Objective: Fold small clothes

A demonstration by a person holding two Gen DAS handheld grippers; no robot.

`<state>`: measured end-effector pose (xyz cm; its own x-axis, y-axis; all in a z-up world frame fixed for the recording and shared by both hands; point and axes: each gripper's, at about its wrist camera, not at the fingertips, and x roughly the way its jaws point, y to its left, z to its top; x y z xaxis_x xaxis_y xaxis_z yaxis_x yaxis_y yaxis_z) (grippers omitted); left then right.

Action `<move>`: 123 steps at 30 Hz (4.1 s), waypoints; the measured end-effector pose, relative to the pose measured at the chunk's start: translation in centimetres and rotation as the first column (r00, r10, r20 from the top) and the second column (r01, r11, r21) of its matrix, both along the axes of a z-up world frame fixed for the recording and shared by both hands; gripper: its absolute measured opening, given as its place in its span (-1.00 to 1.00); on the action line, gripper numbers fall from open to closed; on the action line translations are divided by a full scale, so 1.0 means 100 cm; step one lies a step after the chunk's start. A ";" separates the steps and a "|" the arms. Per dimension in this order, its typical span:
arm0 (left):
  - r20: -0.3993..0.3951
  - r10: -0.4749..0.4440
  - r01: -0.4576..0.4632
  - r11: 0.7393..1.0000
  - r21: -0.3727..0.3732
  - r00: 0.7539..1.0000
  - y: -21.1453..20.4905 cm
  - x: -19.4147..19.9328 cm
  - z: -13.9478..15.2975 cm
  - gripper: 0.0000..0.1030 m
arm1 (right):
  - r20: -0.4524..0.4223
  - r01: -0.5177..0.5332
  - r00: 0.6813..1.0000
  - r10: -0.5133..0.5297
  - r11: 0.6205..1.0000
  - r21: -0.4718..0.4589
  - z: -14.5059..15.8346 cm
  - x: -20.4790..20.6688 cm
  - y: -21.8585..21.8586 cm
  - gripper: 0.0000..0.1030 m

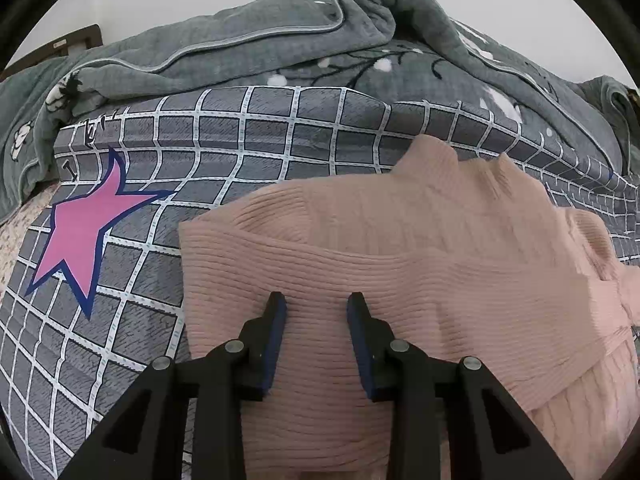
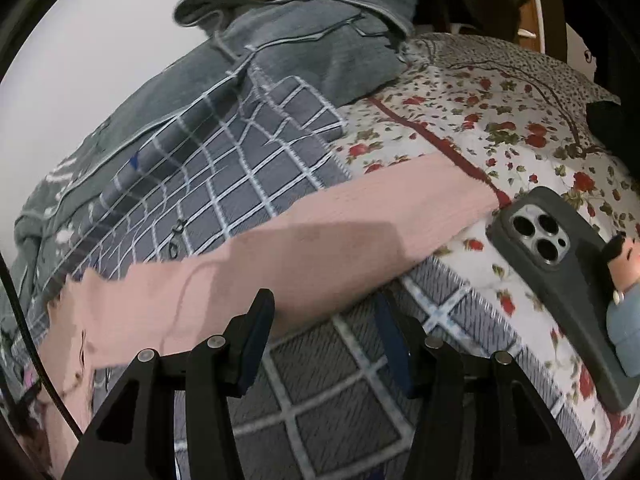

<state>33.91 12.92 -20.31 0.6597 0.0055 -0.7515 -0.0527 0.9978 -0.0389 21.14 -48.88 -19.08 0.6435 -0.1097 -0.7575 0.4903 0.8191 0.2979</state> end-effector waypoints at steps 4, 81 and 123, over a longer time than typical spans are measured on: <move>-0.008 -0.004 0.004 1.000 -0.001 1.000 0.000 0.000 0.000 -0.39 | -0.002 0.028 1.000 -0.028 1.000 0.011 -0.001 0.005 -0.010 -0.06; 0.008 0.068 -0.066 0.985 -0.159 0.998 0.052 -0.045 0.026 -0.70 | -0.018 -0.542 0.838 0.546 0.827 -0.146 0.001 0.051 0.279 -0.05; 0.002 0.132 -0.129 0.976 -0.176 0.991 0.043 -0.023 0.017 -0.72 | -0.006 -0.570 0.816 0.577 0.804 -0.169 0.025 0.090 0.276 0.04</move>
<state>31.64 17.26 -18.62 0.6721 -0.0387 -0.7394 -0.1803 0.9600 -0.2142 30.11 -21.30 -16.60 0.6578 0.1762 -0.7322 -0.0941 0.9839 0.1523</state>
